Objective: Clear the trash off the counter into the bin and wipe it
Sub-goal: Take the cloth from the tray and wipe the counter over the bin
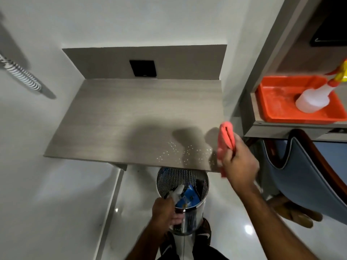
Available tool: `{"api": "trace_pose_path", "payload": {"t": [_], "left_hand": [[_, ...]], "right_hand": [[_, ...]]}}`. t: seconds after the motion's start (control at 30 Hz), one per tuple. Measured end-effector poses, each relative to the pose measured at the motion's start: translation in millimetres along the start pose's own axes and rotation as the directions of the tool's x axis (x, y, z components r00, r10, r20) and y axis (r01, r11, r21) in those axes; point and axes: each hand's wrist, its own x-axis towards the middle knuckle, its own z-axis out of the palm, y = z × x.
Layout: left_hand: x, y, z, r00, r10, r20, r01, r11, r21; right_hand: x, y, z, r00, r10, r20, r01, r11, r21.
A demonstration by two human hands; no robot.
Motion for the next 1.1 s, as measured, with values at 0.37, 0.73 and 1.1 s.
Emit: {"api": "trace_pose_path", "payload": {"t": [0.37, 0.73, 1.1], "left_hand": [[6.7, -6.5, -4.8, 0.998, 0.063, 0.013, -0.063, 0.998, 0.011], [19.0, -12.4, -28.6, 0.994, 0.109, -0.014, -0.109, 0.993, 0.034], [20.7, -14.0, -65.0, 0.983, 0.151, 0.105, -0.161, 0.983, 0.094]], "right_hand": [[-78.1, 1.2, 65.1, 0.674, -0.419, 0.608, 0.544, 0.839, -0.025], [19.2, -66.6, 73.9, 0.946, -0.286, 0.156, 0.289, 0.957, 0.000], [-56.7, -81.5, 148.1, 0.564, -0.446, 0.695, 0.468, 0.866, 0.175]]}}
